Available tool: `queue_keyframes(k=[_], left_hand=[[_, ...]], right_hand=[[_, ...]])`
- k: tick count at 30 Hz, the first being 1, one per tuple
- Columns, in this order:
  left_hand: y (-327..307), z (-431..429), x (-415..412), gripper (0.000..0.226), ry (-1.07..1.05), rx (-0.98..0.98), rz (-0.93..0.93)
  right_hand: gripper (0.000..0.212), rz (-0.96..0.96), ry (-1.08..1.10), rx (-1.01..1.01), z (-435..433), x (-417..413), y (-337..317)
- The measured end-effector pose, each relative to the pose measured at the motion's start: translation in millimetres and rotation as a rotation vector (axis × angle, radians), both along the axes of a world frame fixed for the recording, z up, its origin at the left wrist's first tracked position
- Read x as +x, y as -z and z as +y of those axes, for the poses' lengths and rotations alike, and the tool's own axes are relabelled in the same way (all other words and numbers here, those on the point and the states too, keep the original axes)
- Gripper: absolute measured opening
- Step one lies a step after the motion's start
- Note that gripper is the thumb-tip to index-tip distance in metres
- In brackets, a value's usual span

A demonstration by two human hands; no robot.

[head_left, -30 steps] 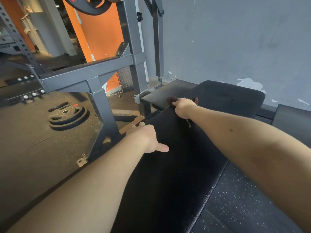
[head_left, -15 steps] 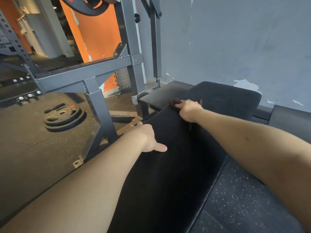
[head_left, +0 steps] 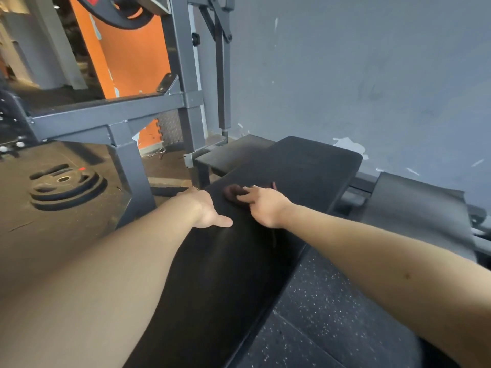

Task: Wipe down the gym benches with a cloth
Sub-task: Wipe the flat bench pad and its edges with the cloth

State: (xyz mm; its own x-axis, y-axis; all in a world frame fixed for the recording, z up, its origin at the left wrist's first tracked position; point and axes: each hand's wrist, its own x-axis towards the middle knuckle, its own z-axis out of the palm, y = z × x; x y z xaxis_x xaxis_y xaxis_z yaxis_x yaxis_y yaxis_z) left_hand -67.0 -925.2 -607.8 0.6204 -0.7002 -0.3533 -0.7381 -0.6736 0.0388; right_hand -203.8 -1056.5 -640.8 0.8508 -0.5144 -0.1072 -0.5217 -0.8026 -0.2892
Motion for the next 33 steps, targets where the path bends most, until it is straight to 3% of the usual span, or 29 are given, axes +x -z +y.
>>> queue_keyframes(k=[5,11,18,21,25,27,31,33], left_hand=[[3.5,25.4,-4.1,0.062,0.055,-0.157,-0.013],[10.5,49.4,-11.6,0.034,0.054,-0.278,-0.13],[4.5,53.6,-21.1,0.017,0.072,-0.209,-0.213],[5.6,53.0,-22.8,0.017,0.089,-0.192,-0.224],[4.4,52.0,-25.3,0.017,0.089,-0.182,-0.231],[3.4,51.5,-25.9,0.016,0.087,-0.184,-0.234],[1.2,48.9,-30.7,0.009,0.085,-0.219,-0.218],[0.4,45.4,-35.4,0.008,0.09,-0.247,-0.202]], right_hand=[[0.065,-0.065,0.257,0.042,-28.8,-24.6,-5.6],[0.065,-0.058,0.245,0.001,14.6,-25.2,4.0],[0.047,-0.315,-0.076,-0.059,109.6,-77.4,24.5],[0.043,-0.416,-0.282,0.028,115.0,-94.5,30.8],[0.042,-0.427,-0.495,-0.007,100.1,-107.7,33.4],[0.042,-0.408,-0.404,-0.031,71.2,-109.0,34.9],[0.045,-0.333,0.176,-0.105,-4.6,-108.1,30.8],[0.046,-0.287,0.346,-0.108,-17.7,-101.1,29.5]])
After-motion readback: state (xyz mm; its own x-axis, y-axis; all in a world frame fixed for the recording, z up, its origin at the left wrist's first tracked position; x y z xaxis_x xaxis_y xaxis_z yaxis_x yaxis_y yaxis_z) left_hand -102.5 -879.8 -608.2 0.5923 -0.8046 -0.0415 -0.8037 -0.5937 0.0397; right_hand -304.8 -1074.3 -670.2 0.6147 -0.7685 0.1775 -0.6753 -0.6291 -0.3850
